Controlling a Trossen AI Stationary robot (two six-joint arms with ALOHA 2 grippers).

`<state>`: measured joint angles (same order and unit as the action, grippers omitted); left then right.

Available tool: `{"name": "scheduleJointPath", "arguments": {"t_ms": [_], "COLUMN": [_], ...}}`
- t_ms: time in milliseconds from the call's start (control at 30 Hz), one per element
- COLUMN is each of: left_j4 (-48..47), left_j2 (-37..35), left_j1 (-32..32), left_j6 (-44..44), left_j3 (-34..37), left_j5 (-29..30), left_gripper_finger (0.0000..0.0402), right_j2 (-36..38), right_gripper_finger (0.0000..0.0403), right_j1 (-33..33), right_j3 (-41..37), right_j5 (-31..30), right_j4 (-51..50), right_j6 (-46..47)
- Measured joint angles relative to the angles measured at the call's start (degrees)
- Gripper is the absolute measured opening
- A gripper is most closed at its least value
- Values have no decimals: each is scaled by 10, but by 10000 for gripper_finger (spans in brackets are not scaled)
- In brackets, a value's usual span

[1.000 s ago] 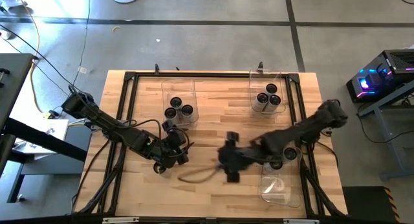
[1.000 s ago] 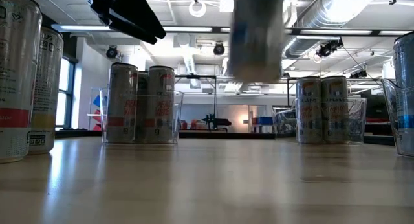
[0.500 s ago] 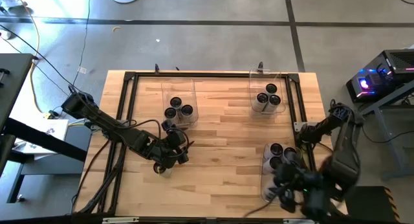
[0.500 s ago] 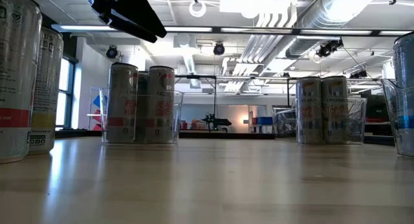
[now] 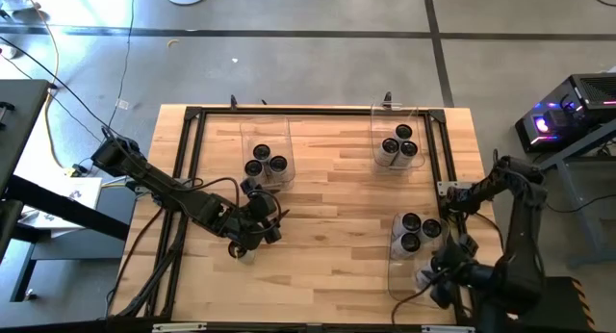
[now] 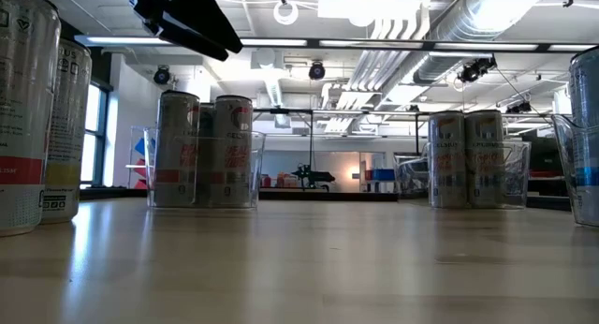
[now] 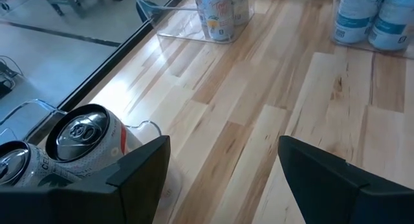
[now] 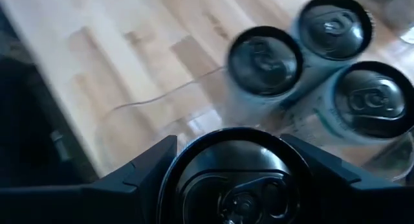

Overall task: Sort soda cans
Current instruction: Put the white-blue soda can into the bottom transparent bin

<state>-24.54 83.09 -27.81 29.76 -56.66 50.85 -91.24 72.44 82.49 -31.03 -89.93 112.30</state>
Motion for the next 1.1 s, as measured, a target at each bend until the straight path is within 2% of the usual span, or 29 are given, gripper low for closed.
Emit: {"name": "scheduleJointPath", "arguments": {"t_ms": [300,500,867,1100], "left_j4": [5,9,9,40], "left_j2": [0,0,0,0], "left_j1": [0,0,5,6], "left_j6": [0,0,0,-34], "left_j3": [0,0,0,0], "left_j5": [0,-1,-1,-4], "left_gripper_finger": [282,282,282,282], "right_j2": [0,-1,-34,-40], "right_gripper_finger": [239,239,239,278], "right_j1": [0,0,0,-1], "right_j3": [-84,-110,-137,-138], "right_j5": [-15,-54,-55,-60], "right_j4": [18,23,26,21], "right_j6": [-2,-18,-16,-17]}}
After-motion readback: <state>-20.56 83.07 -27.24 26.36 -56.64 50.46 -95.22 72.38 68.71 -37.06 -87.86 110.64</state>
